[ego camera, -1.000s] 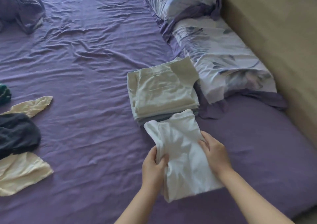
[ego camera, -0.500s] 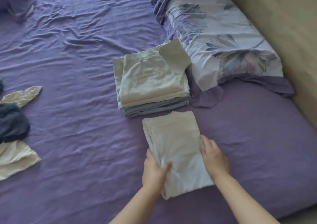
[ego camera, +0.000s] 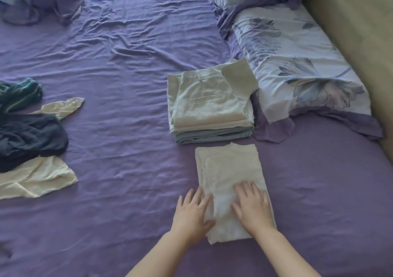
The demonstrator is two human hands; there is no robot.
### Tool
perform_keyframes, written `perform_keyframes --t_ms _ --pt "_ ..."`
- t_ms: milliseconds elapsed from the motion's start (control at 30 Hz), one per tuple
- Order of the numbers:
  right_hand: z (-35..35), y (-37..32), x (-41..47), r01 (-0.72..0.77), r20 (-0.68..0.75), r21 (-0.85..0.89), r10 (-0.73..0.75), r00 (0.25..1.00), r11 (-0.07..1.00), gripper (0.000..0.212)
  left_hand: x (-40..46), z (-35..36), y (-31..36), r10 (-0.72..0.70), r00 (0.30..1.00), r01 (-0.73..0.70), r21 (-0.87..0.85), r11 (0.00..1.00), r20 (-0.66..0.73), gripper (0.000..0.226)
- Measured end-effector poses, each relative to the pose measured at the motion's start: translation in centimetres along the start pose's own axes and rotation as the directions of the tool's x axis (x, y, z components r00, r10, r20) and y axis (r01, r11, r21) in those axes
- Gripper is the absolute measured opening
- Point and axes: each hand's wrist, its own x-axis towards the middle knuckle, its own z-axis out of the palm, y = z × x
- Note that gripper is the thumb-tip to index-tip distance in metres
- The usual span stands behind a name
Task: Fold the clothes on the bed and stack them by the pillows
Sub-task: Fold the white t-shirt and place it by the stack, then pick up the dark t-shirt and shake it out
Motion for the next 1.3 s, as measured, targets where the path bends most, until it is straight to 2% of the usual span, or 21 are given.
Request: perform_keyframes --t_ms 200,400,600,833,1000,1133,1300 --pt "-1.3 -6.5 -0.7 0.084 0.016 -0.014 -0.084 0.996 0.996 0.045 -3.1 -2.4 -5.0 -0.165 0.986 0.163 -0.063 0.985 -0.036 0.059" --pt "-1.7 -15.6 -0.7 0.171 0.095 -0.049 -0.166 0.982 0.984 0.047 -6.1 -4.2 -12.2 -0.235 0.969 0.227 -0.094 0.969 -0.077 0.046" --pt "-1.5 -26.1 0.6 0.261 0.145 -0.100 -0.245 0.959 0.960 0.044 -9.6 -6.1 -21.6 -0.304 0.949 0.294 -0.117 0.949 -0.080 0.043" --pt "-1.4 -39.5 3.1 0.373 0.151 -0.080 -0.359 0.921 0.924 0.041 -13.6 -8.6 -35.0 -0.418 0.901 0.405 -0.123 0.906 -0.115 0.043" --pt "-1.4 -47.8 6.0 0.457 0.123 -0.068 -0.447 0.886 0.887 0.034 -14.9 -9.9 -43.7 -0.478 0.865 0.462 -0.126 0.878 -0.154 0.038" --pt "-1.7 -52.8 9.0 0.486 0.073 -0.077 -0.482 0.873 0.870 0.032 -14.2 -11.3 -49.6 -0.494 0.834 0.467 -0.161 0.869 -0.245 0.035" --pt "-2.1 -56.8 13.8 0.491 -0.015 -0.050 -0.492 0.870 0.870 0.039 -10.2 -13.8 -55.1 -0.474 0.802 0.433 -0.192 0.880 -0.363 0.041"
